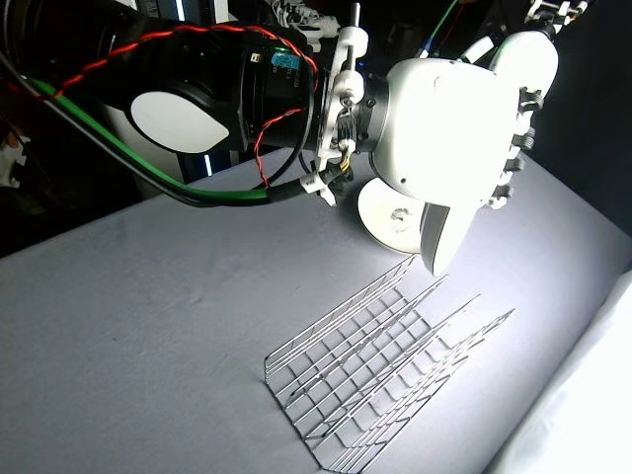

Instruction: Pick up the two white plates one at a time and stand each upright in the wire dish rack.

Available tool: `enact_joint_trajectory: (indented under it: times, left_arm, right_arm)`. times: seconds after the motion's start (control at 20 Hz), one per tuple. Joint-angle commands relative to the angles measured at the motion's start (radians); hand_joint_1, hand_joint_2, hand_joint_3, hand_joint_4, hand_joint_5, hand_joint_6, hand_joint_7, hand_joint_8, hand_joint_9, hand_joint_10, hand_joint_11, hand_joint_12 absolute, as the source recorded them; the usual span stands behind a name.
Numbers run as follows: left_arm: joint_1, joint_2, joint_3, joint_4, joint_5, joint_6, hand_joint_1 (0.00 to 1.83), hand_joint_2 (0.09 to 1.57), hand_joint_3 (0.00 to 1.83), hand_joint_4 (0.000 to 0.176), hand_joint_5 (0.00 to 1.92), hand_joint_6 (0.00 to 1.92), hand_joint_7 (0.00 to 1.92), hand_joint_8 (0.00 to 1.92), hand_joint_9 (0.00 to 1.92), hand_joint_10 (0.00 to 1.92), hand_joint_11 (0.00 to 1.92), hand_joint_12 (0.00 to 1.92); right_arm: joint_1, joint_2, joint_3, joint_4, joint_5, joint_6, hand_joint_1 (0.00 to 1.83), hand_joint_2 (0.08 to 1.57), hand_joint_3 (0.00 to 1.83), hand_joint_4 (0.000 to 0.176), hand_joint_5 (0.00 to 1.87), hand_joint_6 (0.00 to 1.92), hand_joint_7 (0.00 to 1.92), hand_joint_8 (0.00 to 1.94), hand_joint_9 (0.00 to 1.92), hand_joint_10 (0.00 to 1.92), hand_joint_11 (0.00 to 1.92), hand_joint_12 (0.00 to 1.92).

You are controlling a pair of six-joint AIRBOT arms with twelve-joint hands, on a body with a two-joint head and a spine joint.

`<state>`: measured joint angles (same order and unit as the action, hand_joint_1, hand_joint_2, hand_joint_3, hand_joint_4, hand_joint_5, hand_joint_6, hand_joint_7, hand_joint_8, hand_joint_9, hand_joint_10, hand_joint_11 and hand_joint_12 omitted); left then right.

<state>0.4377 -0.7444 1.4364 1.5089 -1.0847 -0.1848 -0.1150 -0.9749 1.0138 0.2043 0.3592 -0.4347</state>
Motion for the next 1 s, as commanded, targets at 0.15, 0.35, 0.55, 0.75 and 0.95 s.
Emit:
enact_joint_trajectory:
  times: [0.15,0.35,0.55,0.75,0.95]
  left_arm:
    - [-0.040,-0.009,-0.001,-0.047,-0.013,-0.006,0.00,1.09,0.00,0.000,0.00,0.00,0.00,0.00,0.00,0.00,0.00,0.00]
    - [-0.042,-0.029,-0.013,-0.042,0.020,-0.018,0.00,1.09,0.00,0.000,0.03,0.01,0.00,0.00,0.00,0.00,0.01,0.01]
    - [-0.035,-0.064,-0.006,-0.030,0.027,-0.016,0.00,1.09,0.00,0.000,0.00,0.00,0.00,0.00,0.00,0.00,0.00,0.00]
    - [-0.014,-0.095,-0.001,-0.040,0.058,-0.009,0.00,1.11,0.00,0.000,0.01,0.00,0.00,0.00,0.00,0.00,0.00,0.00]
    - [0.037,-0.113,-0.035,-0.047,0.088,0.033,0.00,1.11,0.00,0.000,0.01,0.00,0.00,0.00,0.00,0.00,0.00,0.00]
  right_arm:
    - [0.017,0.050,0.005,0.016,0.122,0.012,1.39,1.08,0.00,0.000,0.93,0.99,1.09,0.73,1.06,1.03,0.98,1.14]
    - [0.015,0.085,0.023,0.016,0.104,0.010,1.41,1.09,0.00,0.000,0.89,1.03,1.05,0.79,1.04,1.03,0.94,1.27]
    - [0.001,0.107,0.052,0.016,0.095,0.008,1.49,1.08,0.00,0.000,0.89,0.96,1.04,0.76,1.04,0.93,0.93,1.46]
    - [-0.031,0.116,0.075,0.016,0.095,0.008,1.49,1.08,0.00,0.000,0.89,0.97,1.06,0.76,1.02,0.92,0.93,1.47]
    - [-0.069,0.116,0.097,0.016,0.099,0.008,1.49,1.08,0.00,0.000,0.87,0.99,1.05,0.77,1.03,0.92,0.94,1.46]
